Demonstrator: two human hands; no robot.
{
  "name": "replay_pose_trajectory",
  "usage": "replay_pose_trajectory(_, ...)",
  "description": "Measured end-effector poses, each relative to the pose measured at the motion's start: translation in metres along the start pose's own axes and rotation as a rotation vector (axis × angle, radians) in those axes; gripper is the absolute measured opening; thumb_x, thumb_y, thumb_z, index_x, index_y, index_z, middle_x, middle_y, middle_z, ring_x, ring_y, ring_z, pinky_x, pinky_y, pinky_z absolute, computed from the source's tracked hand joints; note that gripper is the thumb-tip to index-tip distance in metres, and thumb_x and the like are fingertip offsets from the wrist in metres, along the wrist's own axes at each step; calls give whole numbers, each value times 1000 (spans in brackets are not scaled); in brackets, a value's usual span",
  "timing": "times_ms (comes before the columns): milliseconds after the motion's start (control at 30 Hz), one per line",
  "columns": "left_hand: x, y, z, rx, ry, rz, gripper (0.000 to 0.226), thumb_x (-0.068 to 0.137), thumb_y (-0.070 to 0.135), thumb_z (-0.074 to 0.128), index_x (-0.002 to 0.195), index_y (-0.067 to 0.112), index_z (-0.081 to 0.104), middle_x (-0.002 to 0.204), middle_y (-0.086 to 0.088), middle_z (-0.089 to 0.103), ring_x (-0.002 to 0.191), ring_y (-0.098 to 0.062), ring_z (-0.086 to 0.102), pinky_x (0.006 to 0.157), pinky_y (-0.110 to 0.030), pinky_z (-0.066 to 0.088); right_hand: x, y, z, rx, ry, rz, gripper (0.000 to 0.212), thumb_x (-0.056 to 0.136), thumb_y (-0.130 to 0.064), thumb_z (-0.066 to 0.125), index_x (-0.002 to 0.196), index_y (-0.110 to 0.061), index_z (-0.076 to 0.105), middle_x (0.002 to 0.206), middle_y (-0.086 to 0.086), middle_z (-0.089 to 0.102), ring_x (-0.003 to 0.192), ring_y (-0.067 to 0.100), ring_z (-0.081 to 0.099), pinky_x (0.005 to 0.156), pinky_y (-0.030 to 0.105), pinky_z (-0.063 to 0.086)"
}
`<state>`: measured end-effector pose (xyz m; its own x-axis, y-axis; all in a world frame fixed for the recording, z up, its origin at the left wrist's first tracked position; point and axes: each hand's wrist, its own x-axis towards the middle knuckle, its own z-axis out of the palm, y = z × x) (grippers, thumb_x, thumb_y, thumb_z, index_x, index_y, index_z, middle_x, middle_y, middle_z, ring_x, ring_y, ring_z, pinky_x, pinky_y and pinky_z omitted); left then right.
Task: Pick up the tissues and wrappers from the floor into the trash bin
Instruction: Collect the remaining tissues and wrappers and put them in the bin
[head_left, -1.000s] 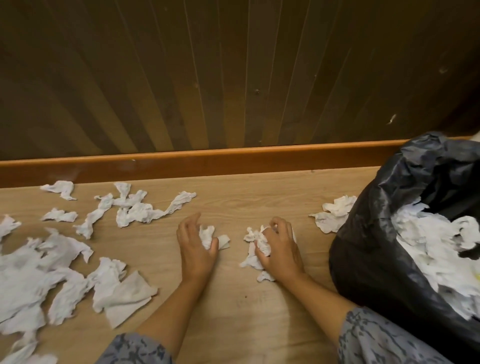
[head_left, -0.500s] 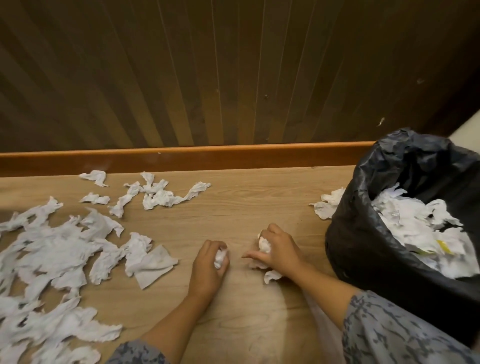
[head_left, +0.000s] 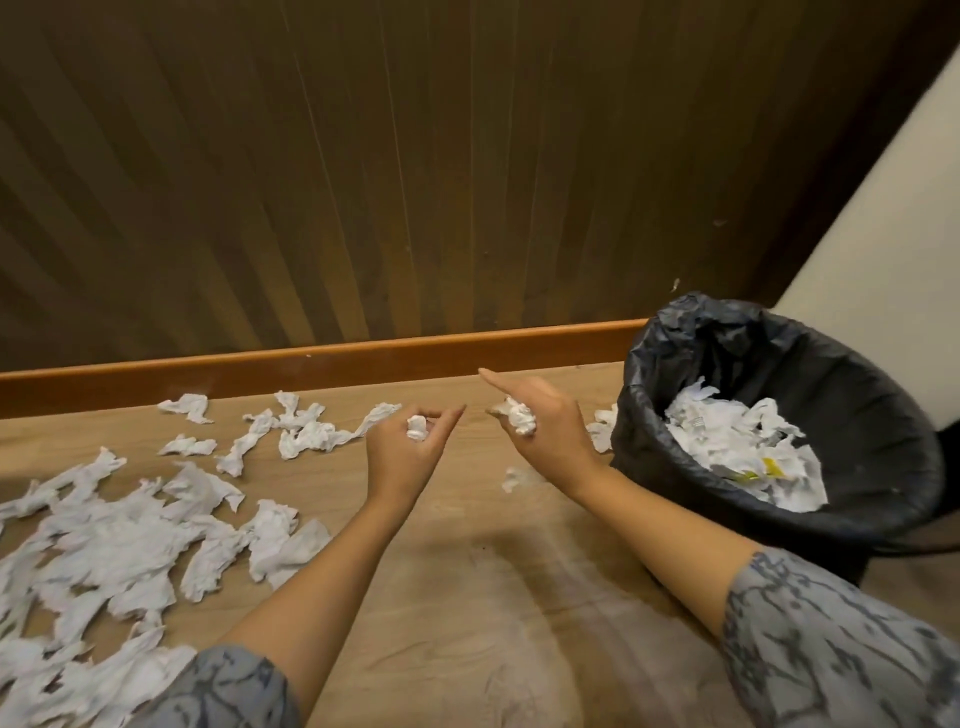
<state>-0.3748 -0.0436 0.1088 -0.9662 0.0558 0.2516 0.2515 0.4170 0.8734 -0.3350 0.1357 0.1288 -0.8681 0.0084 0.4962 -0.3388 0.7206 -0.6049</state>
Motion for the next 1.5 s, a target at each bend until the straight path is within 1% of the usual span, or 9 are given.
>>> replay_pose_trajectory(100,2,39,9,-170,49,24,57,90,60,37,66,18,66,62,2,67,63,-11,63,63,-27,49,10,-19,-34,22,191,-14,19,83,-29,76,94,-15,72,87,-1,68,80,7,59,69,16,49)
replay_pose_trajectory(233,6,87,34,-313,103,73,53,97,40,27,71,14,66,70,0,66,71,-10,62,63,-16,49,13,-31,-82,-56,356,-99,33,79,-42,76,70,-12,67,71,-4,63,68,6,56,60,16,44)
replay_pose_trajectory(433,-2,153,87,-353,-8,167,24,99,24,47,82,17,62,71,7,62,71,-8,60,57,-18,50,-6,-16,-145,-48,504,-98,47,98,-42,45,73,-8,64,71,5,61,68,16,55,59,32,46)
replay_pose_trajectory(700,-22,197,156,-306,-276,300,7,91,17,58,90,22,63,82,11,63,80,-3,59,67,-11,42,-56,28,-195,-194,670,225,30,93,-26,43,99,-5,64,94,6,63,88,9,55,79,8,39)
replay_pose_trajectory(800,-23,196,174,-177,-341,376,9,87,17,63,96,21,64,83,10,63,83,-2,57,72,-15,41,-66,36,-204,-185,648,387,29,86,-25,51,108,-9,59,105,5,57,93,7,51,82,8,38)
replay_pose_trajectory(933,-19,192,193,-91,-392,390,19,83,39,67,93,24,66,84,12,63,86,-3,57,87,-35,48,-73,42,-210,-128,490,614,27,83,-22,64,109,-22,59,113,-3,53,103,9,50,96,34,43)
replay_pose_trajectory(1133,-15,195,173,-255,-229,236,13,92,36,58,87,26,64,82,11,66,80,-3,60,70,-25,51,-55,40,-199,-214,460,734,2,86,-39,63,88,-39,63,103,-18,63,119,17,47,106,52,31)
replay_pose_trajectory(1333,14,150,115,-110,-200,141,22,92,23,62,114,23,62,104,14,63,95,-1,59,79,-16,49,-12,-13,-145,123,463,396,11,91,-16,63,101,-21,63,110,-5,58,105,7,57,89,26,53)
replay_pose_trajectory(1500,17,70,51,128,-260,82,35,91,21,63,125,22,58,116,9,63,100,-7,62,82,-21,53,-1,-45,-74,323,141,310,27,92,-20,63,118,-24,54,113,-7,59,99,3,59,77,13,52)
